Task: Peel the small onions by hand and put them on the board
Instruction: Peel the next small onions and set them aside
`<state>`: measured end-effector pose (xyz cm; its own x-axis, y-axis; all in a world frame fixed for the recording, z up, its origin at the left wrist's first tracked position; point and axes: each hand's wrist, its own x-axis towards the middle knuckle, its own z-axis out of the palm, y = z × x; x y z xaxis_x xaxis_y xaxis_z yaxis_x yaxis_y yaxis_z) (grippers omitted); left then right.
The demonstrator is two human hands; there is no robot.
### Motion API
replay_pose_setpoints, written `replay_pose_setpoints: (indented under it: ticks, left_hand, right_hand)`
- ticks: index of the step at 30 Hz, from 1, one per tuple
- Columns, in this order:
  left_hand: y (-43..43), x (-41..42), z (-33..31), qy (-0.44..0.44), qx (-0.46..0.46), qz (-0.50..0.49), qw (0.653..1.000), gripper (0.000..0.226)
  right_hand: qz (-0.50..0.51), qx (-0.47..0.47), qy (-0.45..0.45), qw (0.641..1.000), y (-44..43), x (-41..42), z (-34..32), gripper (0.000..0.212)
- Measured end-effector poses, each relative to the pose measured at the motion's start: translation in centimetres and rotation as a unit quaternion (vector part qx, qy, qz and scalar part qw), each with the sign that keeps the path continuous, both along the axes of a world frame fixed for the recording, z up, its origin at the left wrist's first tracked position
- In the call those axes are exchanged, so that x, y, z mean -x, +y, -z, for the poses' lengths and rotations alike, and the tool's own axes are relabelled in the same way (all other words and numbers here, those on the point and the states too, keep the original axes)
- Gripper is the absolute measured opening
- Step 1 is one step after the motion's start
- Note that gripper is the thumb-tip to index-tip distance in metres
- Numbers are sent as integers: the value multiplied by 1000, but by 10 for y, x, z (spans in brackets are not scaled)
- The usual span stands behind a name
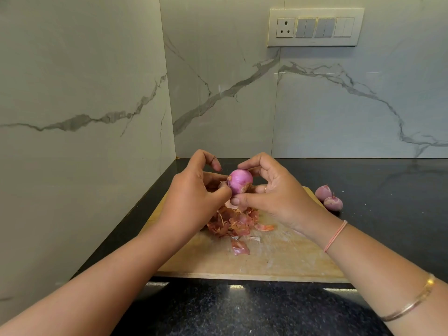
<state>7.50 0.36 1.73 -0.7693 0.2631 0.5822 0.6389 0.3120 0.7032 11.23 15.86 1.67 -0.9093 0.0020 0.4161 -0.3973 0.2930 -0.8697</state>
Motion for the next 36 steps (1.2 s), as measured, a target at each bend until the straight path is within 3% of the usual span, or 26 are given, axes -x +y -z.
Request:
replay_pose_setpoints:
  ticks: [7,17,22,36]
  left_hand:
    - [2,-1,2,54,49,-34,997,24]
    - [0,3,0,54,80,-34,995,28]
    - [-3,9,-1,29,35,-42,998,29]
    - [-5,13,3,34,36,-77,996,20]
  right_hand:
    - [9,-8,2,1000,-1,0,1,48]
    - [-68,98,-62,991,8,0,-2,42]
    - [-114,157,-88,977,10,-2,-4,38]
    - [-142,212,-116,960,9,-2,-6,30]
